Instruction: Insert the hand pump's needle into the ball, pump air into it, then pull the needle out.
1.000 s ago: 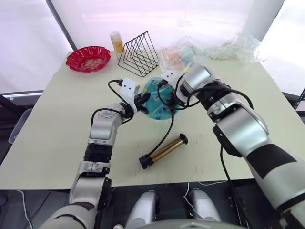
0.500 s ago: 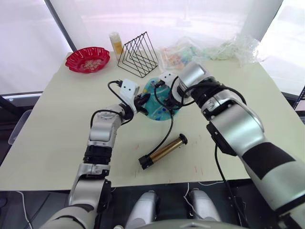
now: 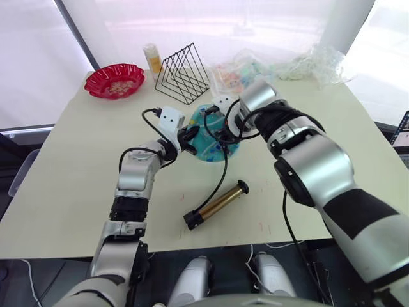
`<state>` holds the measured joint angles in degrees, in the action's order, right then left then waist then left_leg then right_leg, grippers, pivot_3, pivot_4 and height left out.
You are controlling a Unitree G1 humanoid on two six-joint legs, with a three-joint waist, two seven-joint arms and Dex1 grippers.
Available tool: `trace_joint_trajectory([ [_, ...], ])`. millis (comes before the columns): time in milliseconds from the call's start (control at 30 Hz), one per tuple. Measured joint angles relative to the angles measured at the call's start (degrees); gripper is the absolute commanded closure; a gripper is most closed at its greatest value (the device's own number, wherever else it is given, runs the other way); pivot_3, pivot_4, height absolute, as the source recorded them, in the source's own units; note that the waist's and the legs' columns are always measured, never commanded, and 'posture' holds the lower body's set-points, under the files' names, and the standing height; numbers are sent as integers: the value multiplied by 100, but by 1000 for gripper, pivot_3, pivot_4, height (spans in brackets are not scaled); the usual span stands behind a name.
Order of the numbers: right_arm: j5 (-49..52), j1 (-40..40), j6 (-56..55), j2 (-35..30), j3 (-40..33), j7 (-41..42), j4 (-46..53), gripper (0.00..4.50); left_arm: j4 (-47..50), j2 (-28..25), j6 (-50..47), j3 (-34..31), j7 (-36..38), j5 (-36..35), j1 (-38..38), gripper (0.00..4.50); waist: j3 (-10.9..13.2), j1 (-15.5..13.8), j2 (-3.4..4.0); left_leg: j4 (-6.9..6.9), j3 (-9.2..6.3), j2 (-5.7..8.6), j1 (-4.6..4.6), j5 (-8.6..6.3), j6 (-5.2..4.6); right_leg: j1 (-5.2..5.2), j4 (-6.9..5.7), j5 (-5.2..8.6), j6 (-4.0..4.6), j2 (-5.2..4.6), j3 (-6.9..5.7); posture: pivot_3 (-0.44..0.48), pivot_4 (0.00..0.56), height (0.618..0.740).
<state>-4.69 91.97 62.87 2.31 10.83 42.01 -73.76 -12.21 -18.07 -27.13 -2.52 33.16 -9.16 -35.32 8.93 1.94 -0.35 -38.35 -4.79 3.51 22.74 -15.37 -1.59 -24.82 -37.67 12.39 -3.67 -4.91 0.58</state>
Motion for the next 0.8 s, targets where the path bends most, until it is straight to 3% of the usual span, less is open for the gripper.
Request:
trace_joint_trajectory([
  [467,92,-1,-156,148,-1008,-935,-280,4184,-16,14,-13,-130,-13,23,89,4481,-42,53,4,4,0,0,-14,0,0,1,-2,0,0,6,19,0,150,740],
  [800,92,-6,-236,279,-1284,-1307,-376,4184,213,41,-89,-206,-13,7,286,4481,-88,73,5,13,0,-1,-31,-1,0,2,-1,1,1,19,42,0,150,740],
])
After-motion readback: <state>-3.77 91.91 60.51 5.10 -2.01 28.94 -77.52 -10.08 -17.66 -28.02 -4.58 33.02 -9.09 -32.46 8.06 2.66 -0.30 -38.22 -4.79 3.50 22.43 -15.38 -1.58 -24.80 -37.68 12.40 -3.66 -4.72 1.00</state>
